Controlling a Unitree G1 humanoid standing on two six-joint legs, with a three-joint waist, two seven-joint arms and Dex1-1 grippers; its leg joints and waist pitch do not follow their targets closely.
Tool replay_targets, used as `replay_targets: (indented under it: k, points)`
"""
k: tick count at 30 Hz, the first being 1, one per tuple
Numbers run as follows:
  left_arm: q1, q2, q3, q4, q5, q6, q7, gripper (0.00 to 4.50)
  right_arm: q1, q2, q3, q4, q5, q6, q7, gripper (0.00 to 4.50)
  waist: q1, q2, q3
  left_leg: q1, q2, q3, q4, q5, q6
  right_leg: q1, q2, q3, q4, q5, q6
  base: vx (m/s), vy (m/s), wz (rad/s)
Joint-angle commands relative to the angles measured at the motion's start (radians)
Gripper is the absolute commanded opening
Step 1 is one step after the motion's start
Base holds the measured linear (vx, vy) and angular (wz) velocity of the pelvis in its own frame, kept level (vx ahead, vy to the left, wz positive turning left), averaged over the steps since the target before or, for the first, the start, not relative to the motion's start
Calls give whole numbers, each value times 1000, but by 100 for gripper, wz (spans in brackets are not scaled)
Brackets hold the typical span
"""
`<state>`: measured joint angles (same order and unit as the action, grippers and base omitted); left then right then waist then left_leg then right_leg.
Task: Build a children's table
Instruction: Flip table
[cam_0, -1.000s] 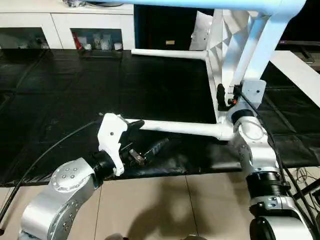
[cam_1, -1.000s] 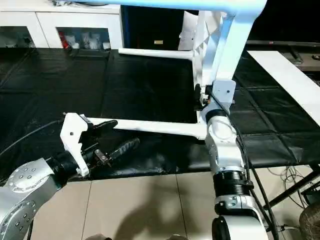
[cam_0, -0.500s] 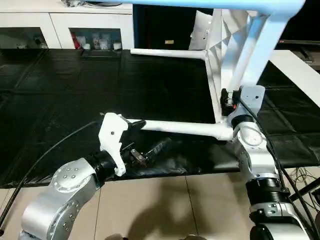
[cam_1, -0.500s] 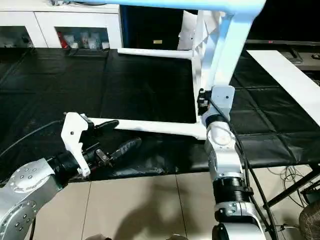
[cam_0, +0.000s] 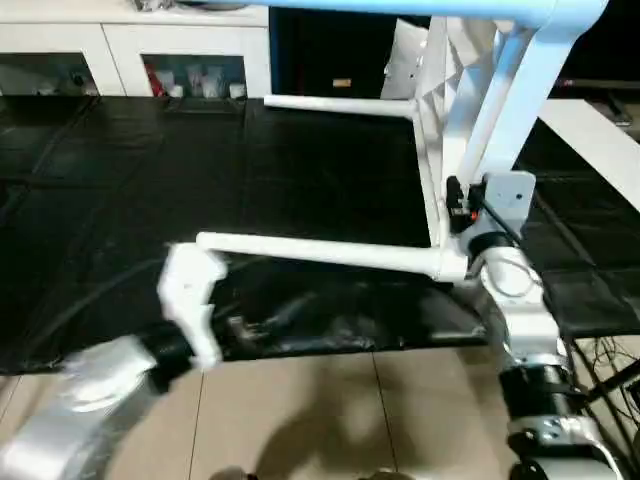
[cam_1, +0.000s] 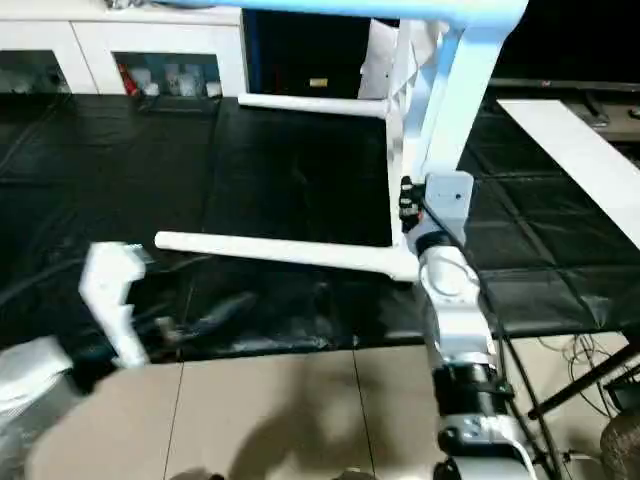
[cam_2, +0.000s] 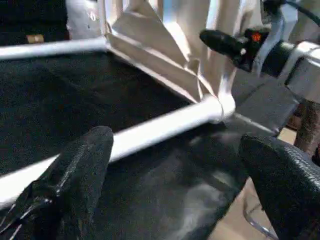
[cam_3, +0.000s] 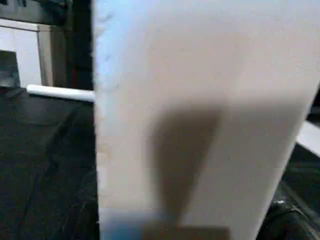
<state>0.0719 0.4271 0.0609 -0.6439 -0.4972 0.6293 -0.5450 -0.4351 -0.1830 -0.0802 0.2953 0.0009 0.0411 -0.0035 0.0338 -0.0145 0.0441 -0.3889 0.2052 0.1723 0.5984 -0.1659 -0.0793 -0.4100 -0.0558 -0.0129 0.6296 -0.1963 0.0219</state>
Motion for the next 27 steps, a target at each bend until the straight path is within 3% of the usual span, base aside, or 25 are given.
replay_targets:
  k: [1,5,7,8,9,11,12,13,16,17,19,21,22,23,26,27]
  points:
    - [-24,23,7,-39,-18,0,-10,450,-27,-84,64,-115,-101,-26,79,193,2,-2,-53,17,2,4,-67,-282,-43,34,-29,22,-81,-232,-89,0,0,0]
    - [-60,49,10,-68,-32,30,-9,450,-48,-167,85,-158,-148,-22,137,193,2,-11,-55,9,-1,8,-59,-230,-26,43,-31,25,-76,-197,-84,0,0,0]
    - [-87,60,16,-74,-41,42,-9,450,-70,-215,91,-169,-164,-10,174,193,3,-6,-56,11,-2,9,-55,-203,-20,42,-30,25,-74,-187,-88,0,0,0]
    - [-156,71,39,-71,-50,52,-2,450,-115,-293,91,-173,-180,24,228,193,2,-7,-56,13,-3,10,-54,-205,-19,41,-26,24,-73,-187,-94,0,0,0]
    - [-158,71,40,-71,-50,52,-1,450,-116,-295,91,-173,-180,25,229,193,5,-8,-56,17,-3,12,-51,-208,-14,40,-25,24,-74,-193,-100,0,0,0]
    - [-208,78,55,-70,-47,47,17,450,-138,-336,102,-172,-191,46,251,193,6,-10,-53,13,-4,14,-49,-200,-7,41,-28,25,-75,-198,-102,0,0,0]
    - [-228,81,60,-70,-48,44,25,450,-146,-351,108,-172,-193,56,259,193,10,-5,-56,14,-3,13,-47,-179,-8,44,-30,25,-71,-184,-104,0,0,0]
    - [-271,74,78,-70,-64,44,46,450,-160,-367,113,-167,-199,65,269,193,8,-11,-56,12,-3,15,-46,-173,-6,44,-28,25,-71,-175,-107,0,0,0]
    - [-358,73,112,-68,-78,29,67,450,-196,-395,125,-148,-218,69,289,194,17,-7,-58,14,-3,15,-44,-154,-4,45,-30,24,-66,-150,-126,0,0,0]
    - [-378,86,116,-69,-64,13,58,450,-210,-403,128,-142,-225,67,294,194,17,-14,-58,11,-3,16,-43,-150,-2,45,-29,24,-67,-150,-124,0,0,0]
    - [-424,102,125,-67,-39,-18,58,450,-243,-430,140,-120,-233,80,309,194,23,-10,-62,13,-2,15,-40,-127,3,47,-30,23,-61,-124,-123,0,0,0]
    - [-463,120,126,-61,4,-63,57,450,-277,-457,151,-94,-241,90,328,194,27,-10,-61,14,-1,16,-38,-117,7,45,-29,23,-61,-106,-129,0,0,0]
    - [-504,135,124,-43,75,-130,76,450,-313,-484,163,-68,-244,99,352,195,29,-12,-61,14,0,16,-37,-119,10,46,-31,23,-60,-106,-131,0,0,0]
    - [-504,135,124,-43,75,-130,76,450,-313,-484,163,-68,-244,99,352,195,29,-12,-60,13,1,16,-37,-125,10,46,-31,22,-61,-113,-130,0,0,0]
    - [-553,217,95,29,284,-213,170,450,-392,-529,184,-13,-254,103,402,195,31,-12,-60,11,0,16,-34,-122,7,47,-33,22,-58,-120,-125,0,0,0]
    - [-556,239,84,49,322,-207,192,450,-409,-536,190,-2,-256,101,417,195,30,-18,-59,12,2,17,-33,-134,7,44,-33,22,-61,-136,-122,0,0,0]
